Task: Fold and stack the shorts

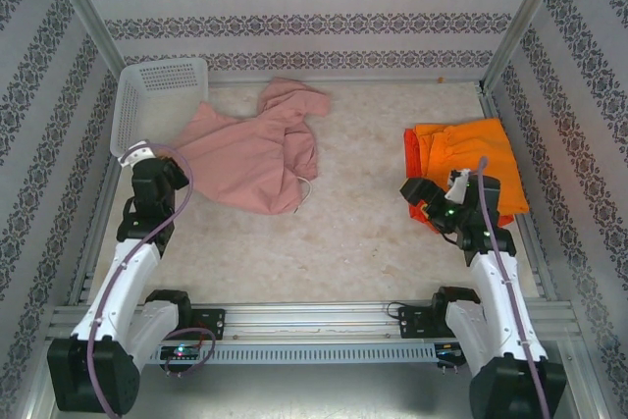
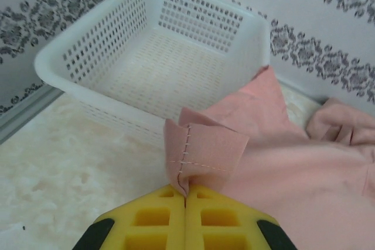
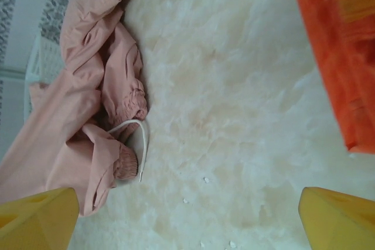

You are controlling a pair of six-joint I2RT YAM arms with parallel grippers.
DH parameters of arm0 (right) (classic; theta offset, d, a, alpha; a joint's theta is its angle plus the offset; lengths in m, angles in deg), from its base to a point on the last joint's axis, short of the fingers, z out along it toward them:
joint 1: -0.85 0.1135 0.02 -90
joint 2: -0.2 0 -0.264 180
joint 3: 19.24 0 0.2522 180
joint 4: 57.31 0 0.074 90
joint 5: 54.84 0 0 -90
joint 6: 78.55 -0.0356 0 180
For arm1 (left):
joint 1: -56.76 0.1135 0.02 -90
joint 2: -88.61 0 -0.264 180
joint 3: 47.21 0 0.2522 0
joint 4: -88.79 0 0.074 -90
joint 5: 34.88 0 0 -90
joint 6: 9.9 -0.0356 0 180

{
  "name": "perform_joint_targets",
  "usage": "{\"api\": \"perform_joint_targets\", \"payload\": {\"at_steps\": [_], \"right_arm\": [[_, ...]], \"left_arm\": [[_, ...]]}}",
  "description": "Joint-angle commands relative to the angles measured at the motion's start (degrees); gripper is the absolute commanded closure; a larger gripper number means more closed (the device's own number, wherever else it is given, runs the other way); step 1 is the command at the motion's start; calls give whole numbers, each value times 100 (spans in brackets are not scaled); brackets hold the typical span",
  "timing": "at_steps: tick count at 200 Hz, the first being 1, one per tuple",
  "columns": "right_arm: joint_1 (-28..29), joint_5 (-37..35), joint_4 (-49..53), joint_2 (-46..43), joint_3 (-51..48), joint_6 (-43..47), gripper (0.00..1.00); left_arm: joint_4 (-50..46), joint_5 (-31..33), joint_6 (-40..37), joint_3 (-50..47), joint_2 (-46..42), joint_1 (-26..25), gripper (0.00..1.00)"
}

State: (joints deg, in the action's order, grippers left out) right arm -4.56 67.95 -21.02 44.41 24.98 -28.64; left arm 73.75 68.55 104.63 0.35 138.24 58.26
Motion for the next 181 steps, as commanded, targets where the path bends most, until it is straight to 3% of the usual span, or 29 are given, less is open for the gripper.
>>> {"api": "perform_joint_targets", "payload": {"at_steps": [1, 34, 58, 76, 111, 133, 181], "right_arm": [[616, -571, -406, 106, -10, -477, 5], [2048, -1576, -852, 646, 237, -975, 9], [3298, -2410, -1065, 1679, 816, -821, 10], [3843, -2718, -1064, 2727, 1451, -572, 12], [3933, -2237, -1398, 4516, 2591, -662, 25], [3943, -1968, -1446, 5399, 3316, -675, 27], [3920, -1779, -1216, 6784, 4486, -673, 37]], "left_arm": [[138, 10, 176, 125, -144, 79, 100], [10, -137, 27, 478, -28, 95, 100], [-10, -371, 39, 608, 62, 105, 100], [-22, -449, 108, 619, 104, 107, 100], [-61, -590, 171, 579, 66, 118, 100], [-81, -576, 173, 548, 34, 116, 100], [-48, -595, 142, 538, 57, 129, 100]]}}
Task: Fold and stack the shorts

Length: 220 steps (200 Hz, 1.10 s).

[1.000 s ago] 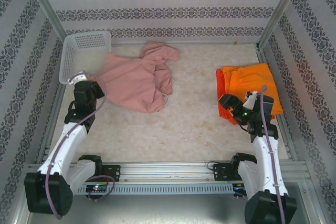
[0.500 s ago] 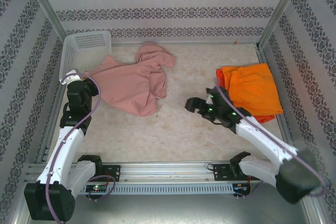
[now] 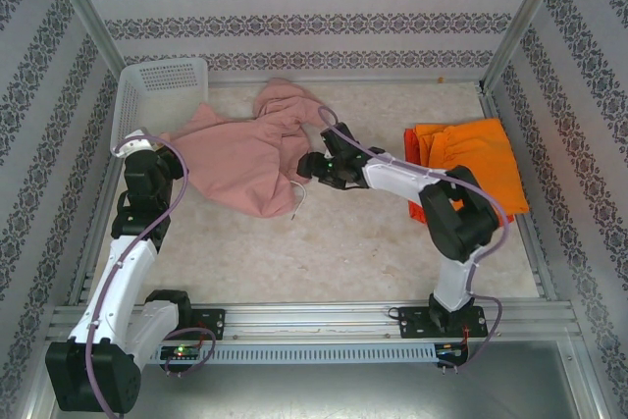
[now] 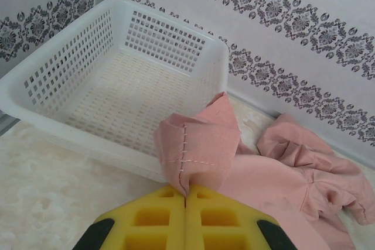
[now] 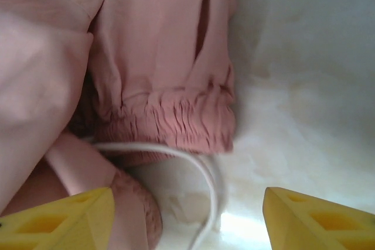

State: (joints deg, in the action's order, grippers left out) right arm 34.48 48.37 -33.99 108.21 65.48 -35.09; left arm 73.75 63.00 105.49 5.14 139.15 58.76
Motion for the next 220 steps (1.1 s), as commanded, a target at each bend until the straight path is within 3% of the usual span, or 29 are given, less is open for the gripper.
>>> {"api": "perform_joint_targets", "payload": {"at_steps": [1, 55, 123, 150, 181, 220], "right_arm": [[19, 181, 81, 422, 454, -29, 37], [21, 160, 419, 1097, 1158, 71, 44], [-48, -146, 590, 1194, 1169, 241, 44], [-16, 25, 536, 1399, 1274, 175, 48], [30, 67, 501, 1567, 1406, 107, 59], [-84, 0, 602, 1464, 1438, 194, 91]], "left_arm": [[-43, -45, 55, 60, -31, 80, 100], [-14, -54, 29, 44, 4, 82, 100], [-22, -15, 18, -71, -47, 81, 100], [0, -41, 54, -80, -32, 83, 100], [-18, -58, 74, -75, -32, 82, 100], [-125, -26, 3, -5, -104, 82, 100]]}}
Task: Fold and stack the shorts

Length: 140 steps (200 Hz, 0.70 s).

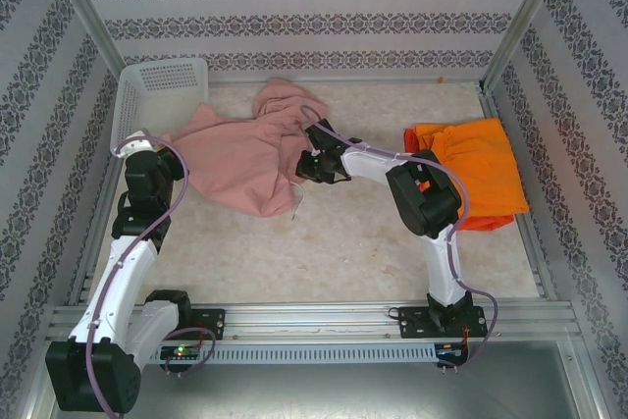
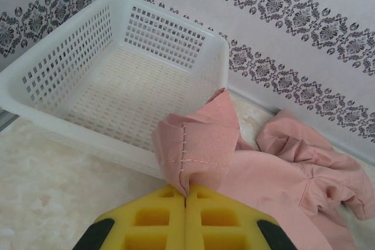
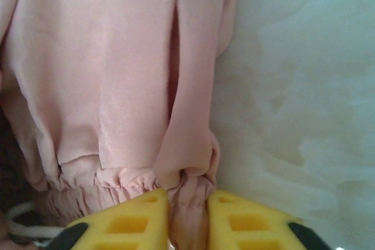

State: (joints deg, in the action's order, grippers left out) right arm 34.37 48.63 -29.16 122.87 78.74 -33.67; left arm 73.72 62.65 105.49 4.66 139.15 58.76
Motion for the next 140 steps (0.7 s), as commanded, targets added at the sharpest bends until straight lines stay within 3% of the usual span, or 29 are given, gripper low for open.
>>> {"api": "perform_joint_targets", "payload": {"at_steps": [1, 17, 88, 140], "right_arm": [[-82, -27, 122, -9, 107, 63, 92], [-237, -120, 283, -260, 37, 230, 100], [-1900, -400, 1643, -2242, -170, 1898, 100], [-2598, -522, 2499, -1755, 857, 2700, 100]], "left_arm": [[-124, 11, -2, 45, -110, 82, 100], [-199, 29, -46, 102, -149, 89, 100], [-625, -244, -10, 301, -390, 90, 100], [-871, -746, 346, -415, -1126, 86, 100]]}}
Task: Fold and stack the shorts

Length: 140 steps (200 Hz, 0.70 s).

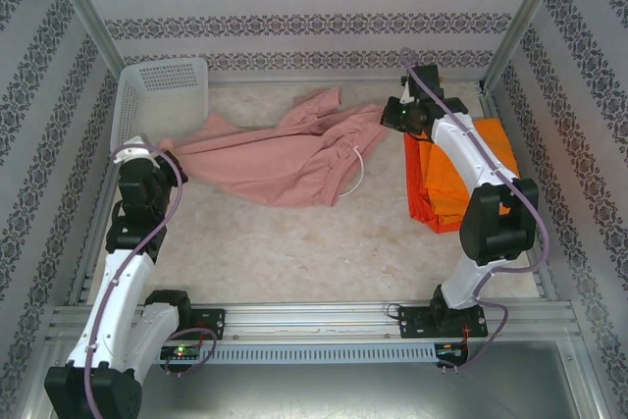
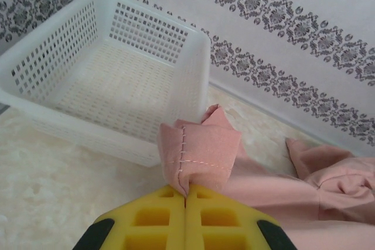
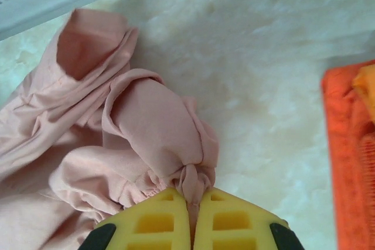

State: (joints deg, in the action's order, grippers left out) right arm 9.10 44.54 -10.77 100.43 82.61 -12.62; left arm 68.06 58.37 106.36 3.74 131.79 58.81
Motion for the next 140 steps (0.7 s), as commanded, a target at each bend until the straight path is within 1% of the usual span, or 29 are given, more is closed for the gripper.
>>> {"api": "perform_joint_targets", "payload": {"at_steps": [1, 16, 26, 45, 57, 61, 74, 80, 92, 104, 132, 140], "right_arm": [[-75, -117, 669, 516, 497, 600, 100], [-113, -154, 943, 928, 949, 705, 100], [-122, -167, 1181, 1229, 1307, 744, 97], [-113, 24, 1436, 1674, 1802, 659, 85], [-98, 276, 1349, 1664, 1803, 501, 73], [-84, 353, 1284, 1617, 1714, 460, 69], [-16, 524, 1031, 1298, 1364, 306, 51], [28, 592, 917, 1096, 1151, 244, 47], [175, 643, 695, 617, 666, 215, 42], [394, 539, 534, 96, 138, 278, 37], [1174, 168, 87, -1054, -1250, 511, 27], [1432, -73, 38, -1273, -1559, 642, 25]], "left_arm": [[-323, -321, 267, -342, -407, 83, 100], [-475, -423, 415, -602, -721, 70, 100], [-496, -535, 564, -814, -898, 70, 100], [-461, -778, 868, -1205, -1076, 42, 100], [-412, -848, 1038, -1402, -1086, 26, 100], [-396, -858, 1088, -1461, -1079, 25, 100], [-267, -938, 1221, -1622, -1042, 16, 100], [-223, -968, 1256, -1656, -1025, 15, 100], [-192, -973, 1268, -1704, -1004, 14, 100], [-205, -948, 1232, -1724, -1004, 7, 100], [-245, -923, 1164, -1750, -1021, -17, 100], [-251, -926, 1154, -1761, -1028, -27, 100]]}}
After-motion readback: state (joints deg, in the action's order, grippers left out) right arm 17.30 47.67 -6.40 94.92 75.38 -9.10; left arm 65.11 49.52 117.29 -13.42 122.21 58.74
